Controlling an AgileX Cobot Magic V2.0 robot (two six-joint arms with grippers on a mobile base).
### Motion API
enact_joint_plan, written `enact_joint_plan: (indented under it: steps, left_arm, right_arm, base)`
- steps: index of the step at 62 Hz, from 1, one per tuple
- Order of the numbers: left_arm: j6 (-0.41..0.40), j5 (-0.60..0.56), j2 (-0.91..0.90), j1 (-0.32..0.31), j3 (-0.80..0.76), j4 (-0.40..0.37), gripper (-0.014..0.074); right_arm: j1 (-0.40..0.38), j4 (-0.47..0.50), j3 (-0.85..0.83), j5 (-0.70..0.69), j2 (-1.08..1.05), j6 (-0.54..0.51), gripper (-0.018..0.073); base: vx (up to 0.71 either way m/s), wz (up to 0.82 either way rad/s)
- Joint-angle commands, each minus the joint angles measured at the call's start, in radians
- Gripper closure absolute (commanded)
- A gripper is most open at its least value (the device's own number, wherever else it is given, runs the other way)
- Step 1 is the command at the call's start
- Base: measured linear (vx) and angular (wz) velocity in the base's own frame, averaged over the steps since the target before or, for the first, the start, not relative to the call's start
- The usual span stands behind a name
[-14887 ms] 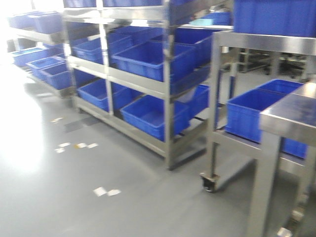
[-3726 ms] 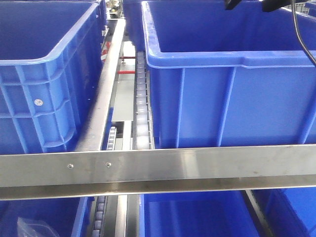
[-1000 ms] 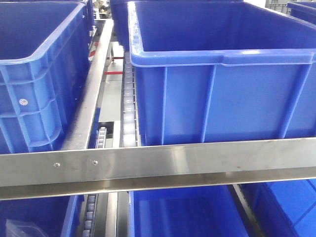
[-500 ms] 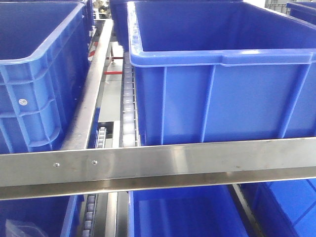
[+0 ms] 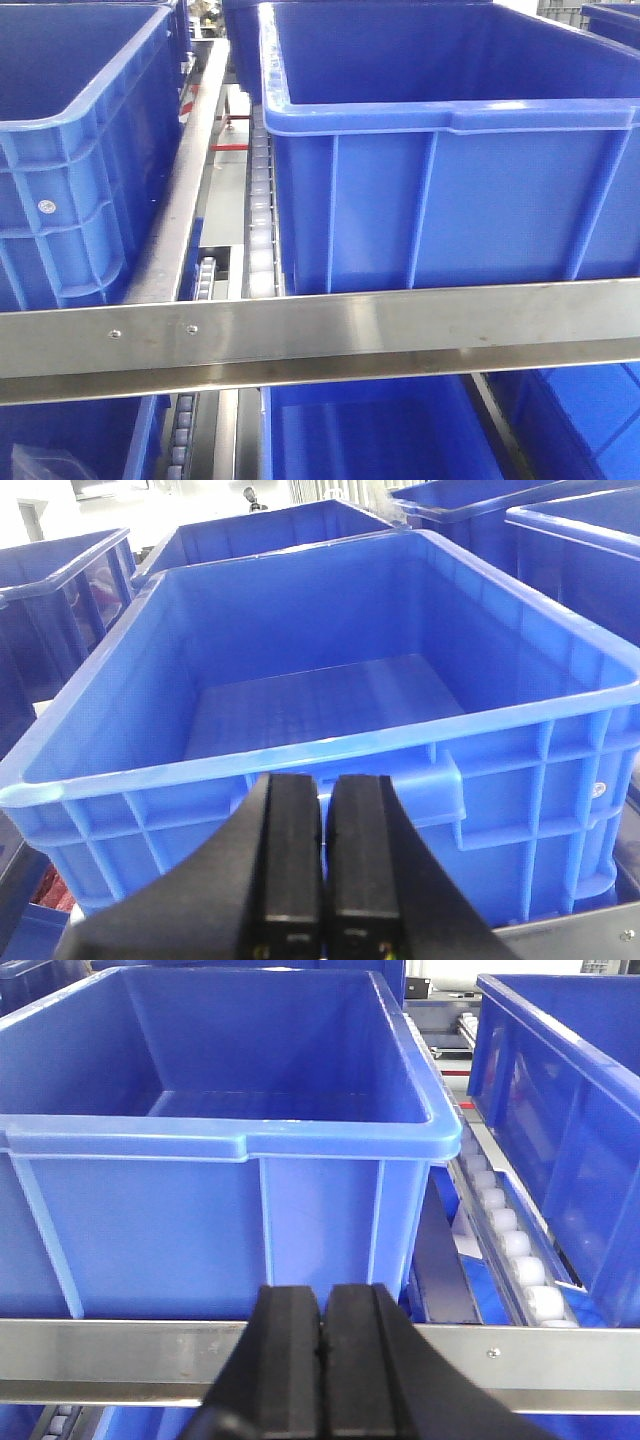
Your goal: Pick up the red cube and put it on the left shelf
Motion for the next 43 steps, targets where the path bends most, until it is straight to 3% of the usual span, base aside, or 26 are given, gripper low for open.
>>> enact_joint_plan:
  steps: [1, 43]
  left_arm:
    - [0.001, -0.09, 0.0, -0.007, 0.022, -0.005, 0.0491]
    - [0.001, -0.09, 0.0, -0.007, 0.022, -0.005, 0.0491]
  right_arm:
    - [-0.005, -0.007, -0.023, -0.081, -0.019, -0.003, 0.051]
    - [-0.005, -0.036, -0.023, -0.068, -0.019, -0.004, 0.051]
  base:
    - [0.0, 0.0]
    - [0.0, 0.0]
